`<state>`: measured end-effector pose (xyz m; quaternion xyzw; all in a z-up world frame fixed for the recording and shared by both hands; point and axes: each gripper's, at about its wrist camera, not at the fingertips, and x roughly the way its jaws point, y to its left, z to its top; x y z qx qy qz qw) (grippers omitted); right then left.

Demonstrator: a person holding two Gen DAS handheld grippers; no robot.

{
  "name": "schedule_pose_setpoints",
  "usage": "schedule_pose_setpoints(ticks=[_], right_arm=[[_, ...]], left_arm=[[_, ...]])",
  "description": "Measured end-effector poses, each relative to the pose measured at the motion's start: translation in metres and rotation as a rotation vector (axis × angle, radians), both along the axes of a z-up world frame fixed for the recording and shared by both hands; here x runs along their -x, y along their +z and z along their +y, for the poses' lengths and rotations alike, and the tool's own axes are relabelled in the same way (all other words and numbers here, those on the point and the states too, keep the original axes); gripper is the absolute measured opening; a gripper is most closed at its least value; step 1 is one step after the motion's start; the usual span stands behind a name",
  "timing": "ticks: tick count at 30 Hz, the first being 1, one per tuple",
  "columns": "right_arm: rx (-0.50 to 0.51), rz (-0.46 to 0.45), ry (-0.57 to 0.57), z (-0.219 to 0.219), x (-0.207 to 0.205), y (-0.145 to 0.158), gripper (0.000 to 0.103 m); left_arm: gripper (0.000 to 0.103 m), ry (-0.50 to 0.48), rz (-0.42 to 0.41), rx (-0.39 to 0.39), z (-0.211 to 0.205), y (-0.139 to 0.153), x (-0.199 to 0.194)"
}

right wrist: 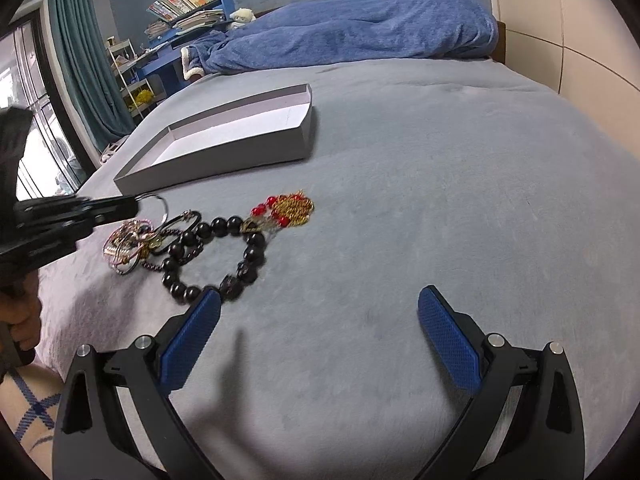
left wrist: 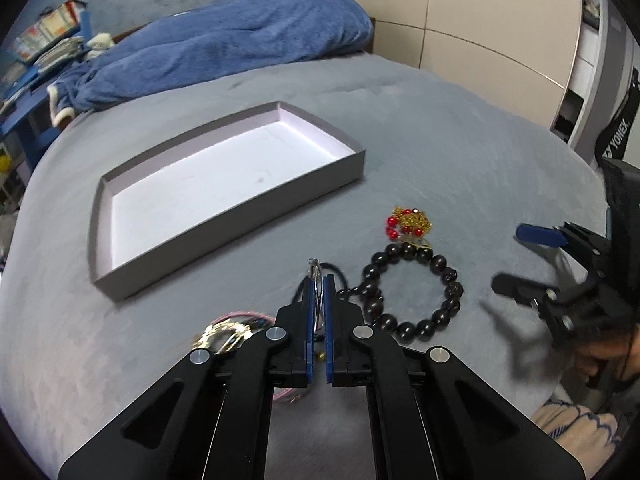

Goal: Organize jewelry
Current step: 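Reach into the pile and grasp a thin silver bangle with the left gripper, then grasp the red-and-gold beaded charm with the right gripper while the left gripper holds the bangle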

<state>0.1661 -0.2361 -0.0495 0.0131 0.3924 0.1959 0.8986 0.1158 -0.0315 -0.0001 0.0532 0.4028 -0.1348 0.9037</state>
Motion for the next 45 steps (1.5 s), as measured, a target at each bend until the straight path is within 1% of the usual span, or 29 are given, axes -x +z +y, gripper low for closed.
schedule_pose_setpoints(ticks=[2, 6, 11, 14, 16, 17, 18, 19, 20, 21, 22, 24, 28, 35, 42, 45], right_arm=[[-0.011, 0.002, 0.002, 0.001, -0.008, 0.002, 0.096], [-0.004, 0.011, 0.020, 0.012, -0.032, 0.006, 0.089], [0.011, 0.043, 0.061, 0.031, -0.059, 0.004, 0.087], [0.010, 0.083, 0.073, 0.038, -0.073, -0.002, 0.080], [0.018, 0.119, 0.070, 0.040, -0.082, -0.009, 0.071], [0.020, 0.122, 0.069, 0.041, -0.083, -0.011, 0.068], [0.024, 0.124, 0.068, 0.042, -0.084, -0.012, 0.059], [0.027, 0.124, 0.065, 0.041, -0.085, -0.013, 0.053], [0.020, 0.126, 0.067, 0.041, -0.085, -0.013, 0.043], [0.003, 0.130, 0.074, 0.039, -0.085, -0.013, 0.029], [-0.006, 0.130, 0.079, 0.038, -0.085, -0.013, 0.021], [-0.027, 0.121, 0.094, 0.035, -0.083, -0.010, 0.014], [-0.060, 0.088, 0.122, 0.033, -0.080, 0.002, 0.012], [-0.089, 0.023, 0.154, 0.034, -0.083, 0.037, 0.012], [-0.077, -0.035, 0.190, 0.050, -0.101, 0.074, 0.012], [-0.069, -0.064, 0.202, 0.061, -0.110, 0.092, 0.010]], left_arm=[[0.005, 0.005, -0.002, 0.008, 0.005, 0.002, 0.003], [0.005, 0.013, -0.018, 0.023, 0.015, 0.007, 0.008], [0.005, 0.026, -0.025, 0.036, 0.025, 0.012, 0.010], [0.005, 0.029, -0.028, 0.050, 0.033, 0.016, 0.010], [0.005, 0.030, -0.033, 0.060, 0.040, 0.019, 0.010], [0.005, 0.031, -0.035, 0.060, 0.042, 0.020, 0.010], [0.005, 0.033, -0.038, 0.060, 0.045, 0.022, 0.010], [0.005, 0.033, -0.038, 0.062, 0.048, 0.023, 0.010], [0.005, 0.033, -0.038, 0.068, 0.052, 0.025, 0.010], [0.005, 0.034, -0.038, 0.070, 0.055, 0.027, 0.009], [0.005, 0.038, -0.039, 0.071, 0.057, 0.028, 0.008], [0.005, 0.049, -0.046, 0.067, 0.063, 0.032, 0.006], [0.005, 0.076, -0.060, 0.066, 0.074, 0.038, 0.000], [0.005, 0.119, -0.080, 0.063, 0.090, 0.045, -0.017], [0.005, 0.137, -0.090, 0.050, 0.101, 0.054, -0.042], [0.005, 0.151, -0.093, 0.047, 0.105, 0.057, -0.055]])
